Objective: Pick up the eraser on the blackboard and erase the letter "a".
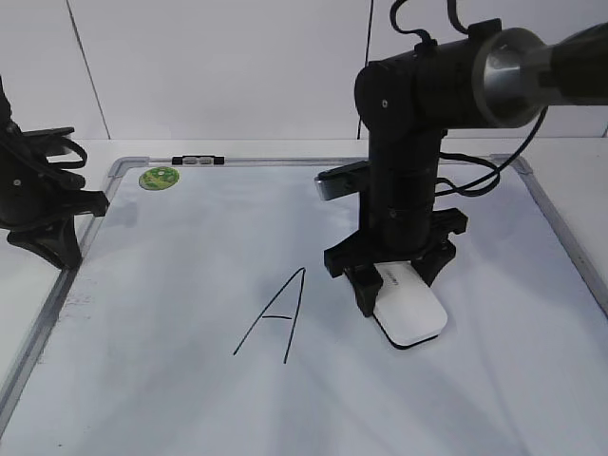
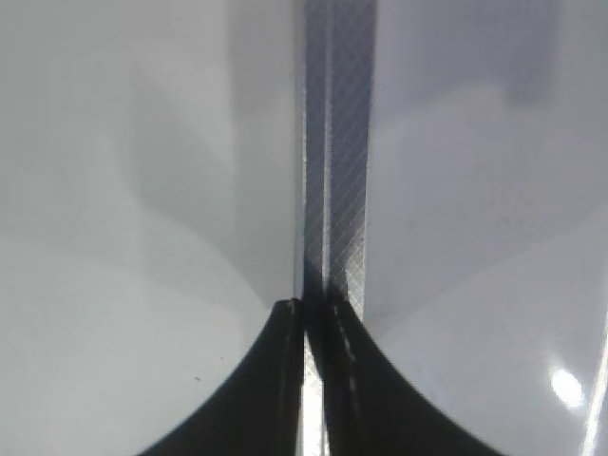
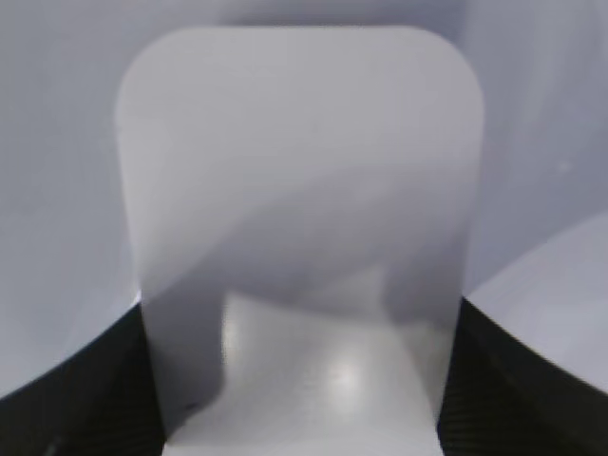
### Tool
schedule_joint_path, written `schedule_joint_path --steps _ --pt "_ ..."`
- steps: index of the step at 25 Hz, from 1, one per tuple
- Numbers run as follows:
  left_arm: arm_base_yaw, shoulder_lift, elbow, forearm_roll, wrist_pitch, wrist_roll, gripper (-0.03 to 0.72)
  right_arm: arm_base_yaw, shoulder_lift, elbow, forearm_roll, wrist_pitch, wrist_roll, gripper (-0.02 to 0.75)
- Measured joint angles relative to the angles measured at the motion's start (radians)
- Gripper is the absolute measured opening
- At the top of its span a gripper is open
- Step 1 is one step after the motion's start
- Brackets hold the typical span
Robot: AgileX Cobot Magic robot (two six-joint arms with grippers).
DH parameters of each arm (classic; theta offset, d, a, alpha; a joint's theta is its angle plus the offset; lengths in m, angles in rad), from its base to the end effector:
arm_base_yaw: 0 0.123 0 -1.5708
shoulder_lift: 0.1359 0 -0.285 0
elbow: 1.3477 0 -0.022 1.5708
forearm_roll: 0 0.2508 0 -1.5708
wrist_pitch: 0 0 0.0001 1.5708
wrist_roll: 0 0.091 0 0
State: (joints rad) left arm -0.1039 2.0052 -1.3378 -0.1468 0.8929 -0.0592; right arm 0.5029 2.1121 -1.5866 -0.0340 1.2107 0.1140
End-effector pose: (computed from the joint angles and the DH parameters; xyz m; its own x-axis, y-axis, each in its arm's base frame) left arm 0.3817 -0.0502 0.1539 -0.9953 -0.0471 -0.0845 -0.0361 0.9912 -0.1276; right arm 0.3587 0.1940 0.1679 -0.9183 -0.3889 0.0743 -0.3924 0.9189 -0.0395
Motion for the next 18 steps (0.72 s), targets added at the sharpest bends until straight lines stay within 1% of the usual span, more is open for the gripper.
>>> schedule_joint_path --steps 9,18 --pt "0.0 0.0 0.0 0.0 0.0 0.0 0.026 -0.045 0.0 0.0 -0.038 0.0 0.034 0.561" --pt "0.0 0.0 0.0 0.0 0.0 0.0 0.026 -0.046 0.0 0.0 -0.027 0.0 0.035 0.561"
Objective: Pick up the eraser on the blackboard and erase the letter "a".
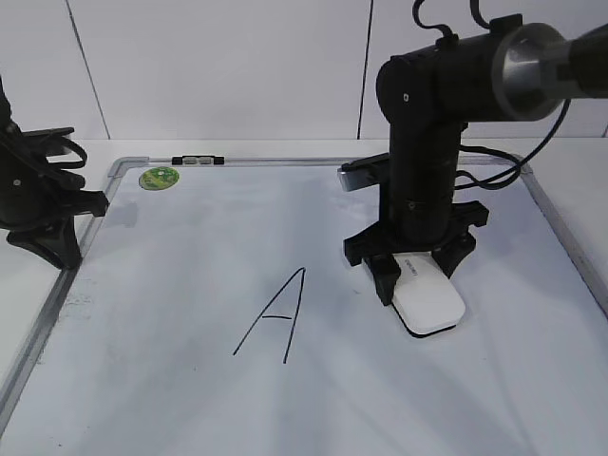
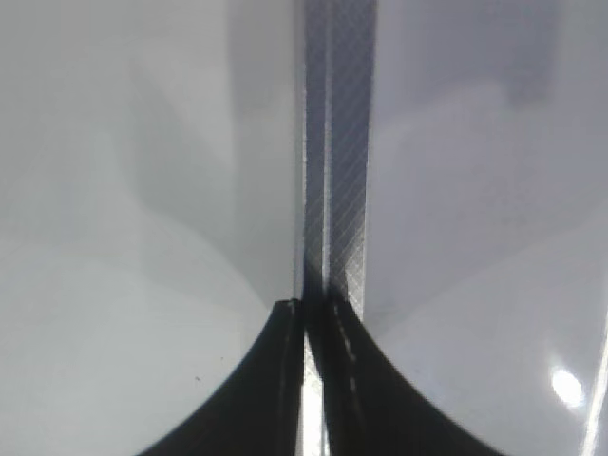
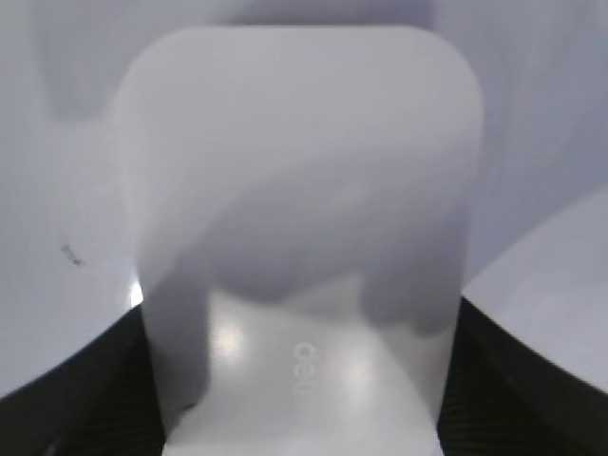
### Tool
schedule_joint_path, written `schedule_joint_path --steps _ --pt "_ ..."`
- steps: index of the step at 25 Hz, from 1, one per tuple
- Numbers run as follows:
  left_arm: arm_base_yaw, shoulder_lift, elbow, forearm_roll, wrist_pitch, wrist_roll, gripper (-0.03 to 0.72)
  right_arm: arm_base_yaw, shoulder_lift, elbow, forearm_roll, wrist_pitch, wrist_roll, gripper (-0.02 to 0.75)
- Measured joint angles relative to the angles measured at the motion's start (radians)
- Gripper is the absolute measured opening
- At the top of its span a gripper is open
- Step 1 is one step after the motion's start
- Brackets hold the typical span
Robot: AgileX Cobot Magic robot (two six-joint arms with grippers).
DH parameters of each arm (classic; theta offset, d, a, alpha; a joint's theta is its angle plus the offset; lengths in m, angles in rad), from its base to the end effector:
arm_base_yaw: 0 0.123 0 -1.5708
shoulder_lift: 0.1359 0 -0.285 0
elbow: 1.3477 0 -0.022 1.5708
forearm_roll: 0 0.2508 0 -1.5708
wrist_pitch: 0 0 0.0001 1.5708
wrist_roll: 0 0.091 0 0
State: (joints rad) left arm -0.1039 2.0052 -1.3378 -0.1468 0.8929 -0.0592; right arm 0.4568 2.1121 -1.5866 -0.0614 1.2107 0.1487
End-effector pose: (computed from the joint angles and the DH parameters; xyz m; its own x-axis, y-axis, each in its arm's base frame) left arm 0.3817 -0.0502 0.1539 -0.9953 -0.0471 -0.0845 -0.0361 0.9912 -0.1276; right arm 0.3684 0.1752 0.1680 -0.9439 -0.3229 0.0696 -0.3274 0.9425 -0.0666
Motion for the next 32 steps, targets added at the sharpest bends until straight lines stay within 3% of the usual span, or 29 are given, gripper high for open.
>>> schedule_joint_path --steps 16,24,32 --pt "0.0 0.0 0.0 0.0 0.0 0.0 0.029 0.115 0.0 0.0 0.023 0.0 -0.026 0.561" --pt "0.0 0.0 0.0 0.0 0.0 0.0 0.029 0.113 0.0 0.0 0.009 0.0 -0.024 0.561" --pt "0.0 0.0 0.0 0.0 0.0 0.0 0.032 0.051 0.002 0.0 0.006 0.0 -0.009 0.561"
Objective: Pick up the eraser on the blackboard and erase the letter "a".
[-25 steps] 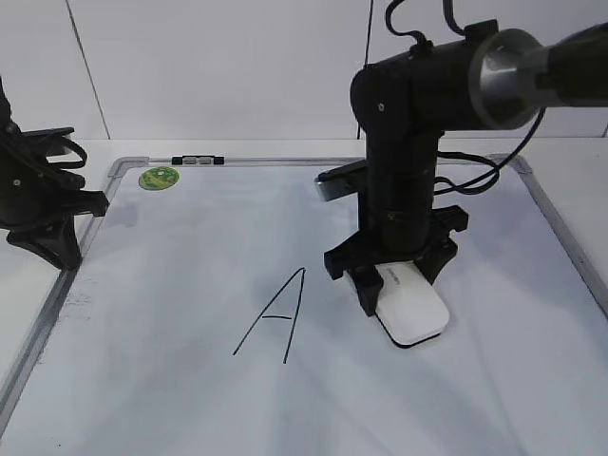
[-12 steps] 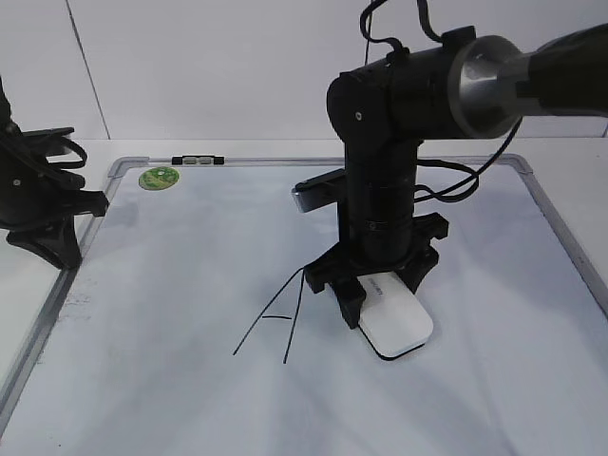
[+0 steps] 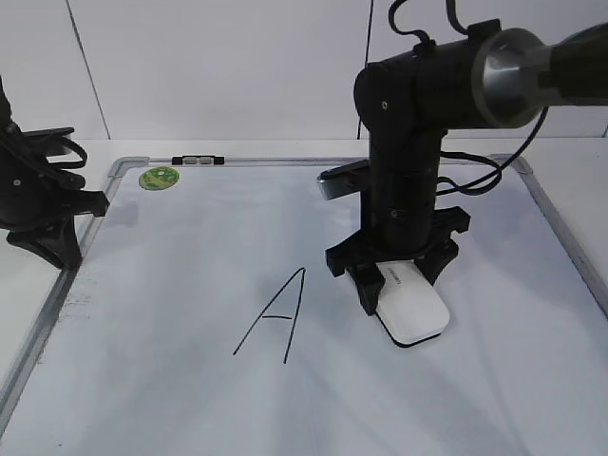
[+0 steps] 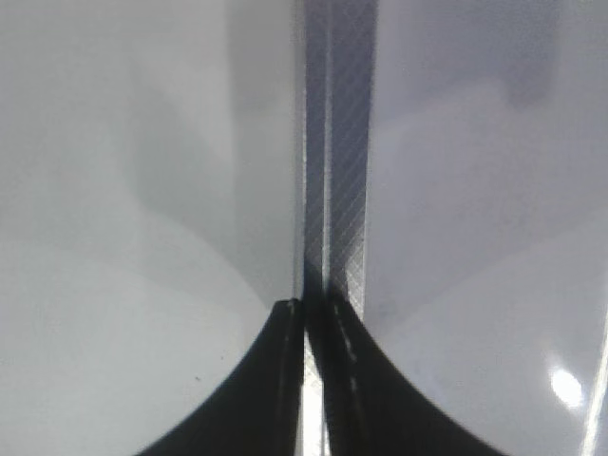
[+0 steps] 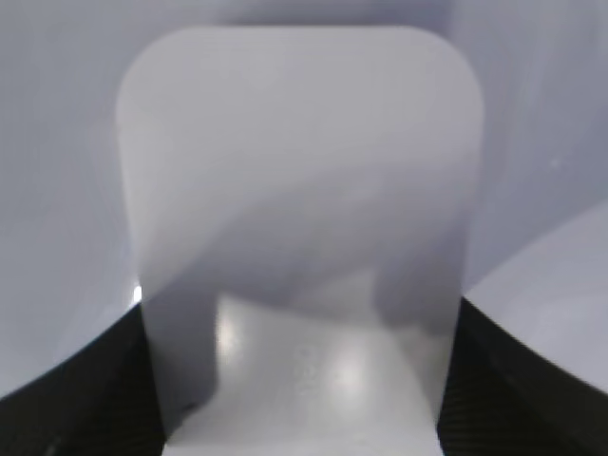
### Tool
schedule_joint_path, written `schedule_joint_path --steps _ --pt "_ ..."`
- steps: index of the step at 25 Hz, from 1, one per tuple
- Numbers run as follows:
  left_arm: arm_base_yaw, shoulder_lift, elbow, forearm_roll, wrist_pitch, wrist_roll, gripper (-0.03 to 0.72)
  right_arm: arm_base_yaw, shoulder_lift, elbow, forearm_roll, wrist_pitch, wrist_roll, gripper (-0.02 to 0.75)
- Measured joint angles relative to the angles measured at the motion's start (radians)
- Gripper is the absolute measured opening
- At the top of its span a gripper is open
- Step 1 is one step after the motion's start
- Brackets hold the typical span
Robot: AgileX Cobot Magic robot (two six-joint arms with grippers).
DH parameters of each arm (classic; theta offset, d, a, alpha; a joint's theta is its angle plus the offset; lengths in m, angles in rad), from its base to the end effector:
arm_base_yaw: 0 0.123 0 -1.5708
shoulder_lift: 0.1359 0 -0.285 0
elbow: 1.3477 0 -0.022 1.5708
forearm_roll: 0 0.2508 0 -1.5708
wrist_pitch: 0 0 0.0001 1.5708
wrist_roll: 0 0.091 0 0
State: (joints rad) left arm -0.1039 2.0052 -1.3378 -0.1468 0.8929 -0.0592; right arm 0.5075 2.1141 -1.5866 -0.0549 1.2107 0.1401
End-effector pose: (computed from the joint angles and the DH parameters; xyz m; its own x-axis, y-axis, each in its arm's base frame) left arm 0.3817 -0.0502 0.1539 -0.9953 -0.0471 -0.0845 -0.0361 0.9912 -0.1276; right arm 0.3588 0.1942 0.1672 -0.9237 -0.3760 0.0729 -0.3804 0.9228 -0.0604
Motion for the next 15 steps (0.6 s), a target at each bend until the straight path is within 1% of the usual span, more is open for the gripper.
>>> schedule_joint_path --steps 3,10,15 --pt "0.0 0.0 0.0 0.0 0.0 0.0 0.032 -0.014 0.0 0.0 -0.003 0.0 0.002 0.561" --pt "0.0 0.0 0.0 0.0 0.0 0.0 0.033 -0.018 -0.005 -0.015 -0.023 0.0 0.008 0.561" --pt "0.0 0.0 0.0 0.0 0.0 0.0 0.034 -0.019 -0.089 -0.048 -0.046 0.002 0.015 0.561"
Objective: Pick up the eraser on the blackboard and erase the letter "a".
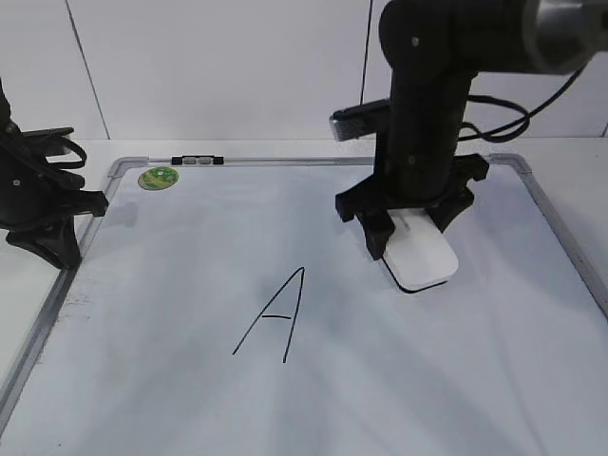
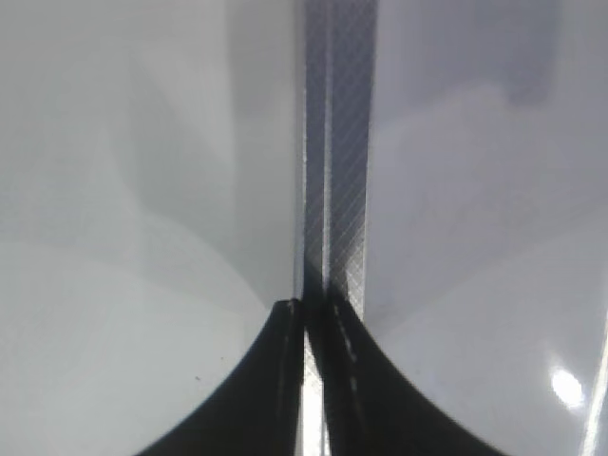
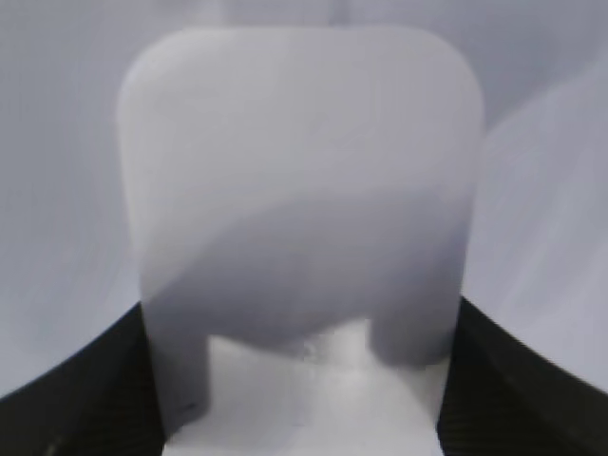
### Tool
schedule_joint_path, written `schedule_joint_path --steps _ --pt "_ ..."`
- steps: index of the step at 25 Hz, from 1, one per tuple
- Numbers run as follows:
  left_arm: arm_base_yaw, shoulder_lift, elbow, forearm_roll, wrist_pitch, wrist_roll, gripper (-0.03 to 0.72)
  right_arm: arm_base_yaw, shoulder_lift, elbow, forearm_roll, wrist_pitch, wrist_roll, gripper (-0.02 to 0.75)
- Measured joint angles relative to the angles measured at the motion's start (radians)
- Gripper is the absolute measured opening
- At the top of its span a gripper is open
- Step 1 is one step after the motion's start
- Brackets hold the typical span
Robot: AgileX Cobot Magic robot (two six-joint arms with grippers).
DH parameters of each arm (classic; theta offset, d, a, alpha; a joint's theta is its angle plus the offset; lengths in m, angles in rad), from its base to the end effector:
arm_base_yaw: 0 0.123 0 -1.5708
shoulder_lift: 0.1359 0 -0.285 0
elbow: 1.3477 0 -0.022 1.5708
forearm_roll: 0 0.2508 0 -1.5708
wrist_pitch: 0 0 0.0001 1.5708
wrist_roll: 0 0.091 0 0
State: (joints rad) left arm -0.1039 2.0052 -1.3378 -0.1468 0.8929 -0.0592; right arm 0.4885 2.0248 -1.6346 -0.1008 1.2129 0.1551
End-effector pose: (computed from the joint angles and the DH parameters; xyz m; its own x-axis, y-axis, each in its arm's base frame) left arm 0.3817 -0.0502 0.1539 -0.9953 -0.0471 -0.0845 -0.0361 0.9912 -0.1276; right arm 0.3656 0.1846 0.2155 -0.9305 -0.3599 -0.0674 -0.3539 0.9312 -0.0867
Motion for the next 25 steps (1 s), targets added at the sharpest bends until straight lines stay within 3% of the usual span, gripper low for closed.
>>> schedule_joint_path --steps 25 --pt "0.0 0.002 -0.001 0.0 0.0 0.0 0.034 0.0 -0.371 -0.006 -0.266 0.023 0.167 0.561"
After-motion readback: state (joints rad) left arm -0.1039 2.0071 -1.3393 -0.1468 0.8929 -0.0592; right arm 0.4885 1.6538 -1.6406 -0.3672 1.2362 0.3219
